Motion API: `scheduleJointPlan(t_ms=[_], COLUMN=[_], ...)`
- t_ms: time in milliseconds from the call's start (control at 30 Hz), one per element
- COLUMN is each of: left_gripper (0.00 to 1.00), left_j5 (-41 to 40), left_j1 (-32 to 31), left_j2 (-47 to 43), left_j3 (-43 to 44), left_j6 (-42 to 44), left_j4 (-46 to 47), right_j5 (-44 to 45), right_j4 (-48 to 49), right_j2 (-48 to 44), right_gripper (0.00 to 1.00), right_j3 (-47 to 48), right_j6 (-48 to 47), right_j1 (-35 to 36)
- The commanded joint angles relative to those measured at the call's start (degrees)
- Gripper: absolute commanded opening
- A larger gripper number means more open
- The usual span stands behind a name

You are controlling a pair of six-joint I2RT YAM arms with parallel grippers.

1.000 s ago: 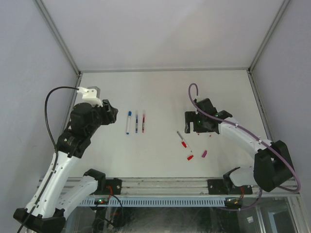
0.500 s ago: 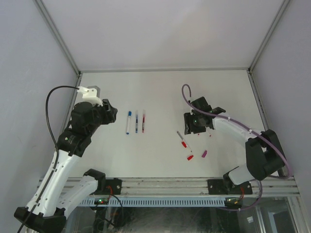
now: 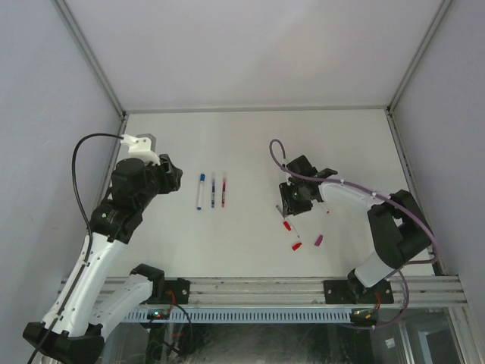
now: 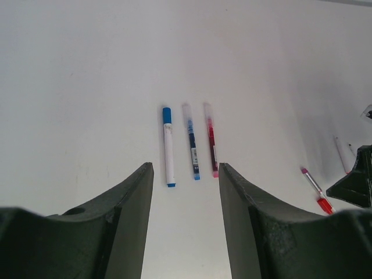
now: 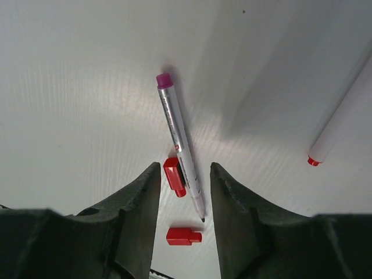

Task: Insert the pens into the pen caps
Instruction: Pick up the pen from the center of the board.

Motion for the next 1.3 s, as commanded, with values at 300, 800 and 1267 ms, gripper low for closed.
scheduleJointPlan(t_ms=[300,800,1267], left_gripper=[0.53,0.53,0.53], left_j5=[-0.4,0.2,0.5], left_j1=[0.7,1.3,1.5], left_j2=[-0.7,-0.5,-0.5], left_j3=[-1.8,-1.8,-1.8], left_j6=[1.3,1.2,1.2], left_j4=[1.5,1.5,1.5], right_j5=[3.1,8.0,14.3], right_j4=[2.8,0.6,-1.2], right_j2=[6.4,9.7,11.9], right_gripper=[0.36,0.33,0.27], right_j3=[6.6,9.0,9.0], right_j6=[-1.9,-2.6,-2.4], right_j1=[2.1,4.5,6.7])
